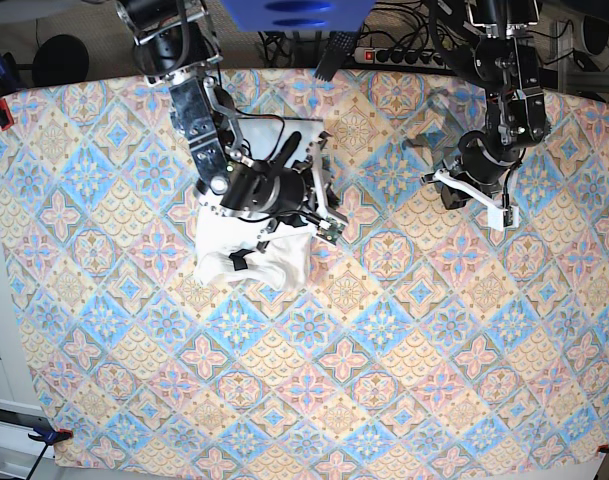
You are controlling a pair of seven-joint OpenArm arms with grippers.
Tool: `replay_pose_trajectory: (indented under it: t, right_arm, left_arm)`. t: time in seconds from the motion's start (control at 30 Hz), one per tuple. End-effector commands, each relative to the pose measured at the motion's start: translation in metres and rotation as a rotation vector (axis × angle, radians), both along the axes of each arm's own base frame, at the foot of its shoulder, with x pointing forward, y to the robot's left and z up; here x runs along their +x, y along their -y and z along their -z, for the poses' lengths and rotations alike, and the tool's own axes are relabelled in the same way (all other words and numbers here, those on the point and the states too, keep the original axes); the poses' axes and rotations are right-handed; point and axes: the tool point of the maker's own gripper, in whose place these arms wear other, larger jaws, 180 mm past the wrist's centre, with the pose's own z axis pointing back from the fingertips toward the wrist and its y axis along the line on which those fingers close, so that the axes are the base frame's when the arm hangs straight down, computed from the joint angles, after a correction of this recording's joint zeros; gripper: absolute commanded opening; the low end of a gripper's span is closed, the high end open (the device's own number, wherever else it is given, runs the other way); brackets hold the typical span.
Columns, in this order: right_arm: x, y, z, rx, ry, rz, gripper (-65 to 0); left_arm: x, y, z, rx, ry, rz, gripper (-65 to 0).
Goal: Fold the T-shirt properly
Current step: 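Drag the folded bundle with the right gripper toward the right arm's mount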
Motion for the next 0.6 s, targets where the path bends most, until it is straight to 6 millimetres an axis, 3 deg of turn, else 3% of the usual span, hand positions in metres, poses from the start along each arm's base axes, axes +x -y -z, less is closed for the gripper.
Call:
replay_pose_trajectory:
  t: [0.0, 0.17, 0.3, 0.43, 0.5, 0.57]
  right_arm:
    - [0.004, -0.003, 0.000, 0.018, -0.005, 0.002, -63.1]
    - [0.010, 0.002, 0.034, -0.010, -0.103, 0.017, -63.1]
    - [-0.003, 0.004, 0.065, -0.011, -0.197, 0.025, -63.1]
    - [-0.014, 0.005, 0.080, -0.010, -0.247, 0.030, -63.1]
    - [-0.016, 0.015, 0.084, -0.020, -0.258, 0.048, -63.2]
    - [-0.008, 0.042, 0.090, -0.046, -0.261, 0.104, -63.2]
  left_arm:
    - [0.003, -0.001, -0.011, 0.012, 0.031, 0.010, -63.8]
    - [0.003, 0.002, -0.018, 0.016, 0.051, 0.021, -63.8]
    - [0.003, 0.002, -0.018, 0.014, 0.048, 0.020, -63.8]
    - [0.004, 0.006, -0.021, -0.037, 0.060, 0.012, -63.8]
    - [0.005, 0.010, -0.023, -0.072, 0.066, 0.008, -63.8]
    - [0.005, 0.011, -0.024, -0.082, 0.068, 0.007, -63.8]
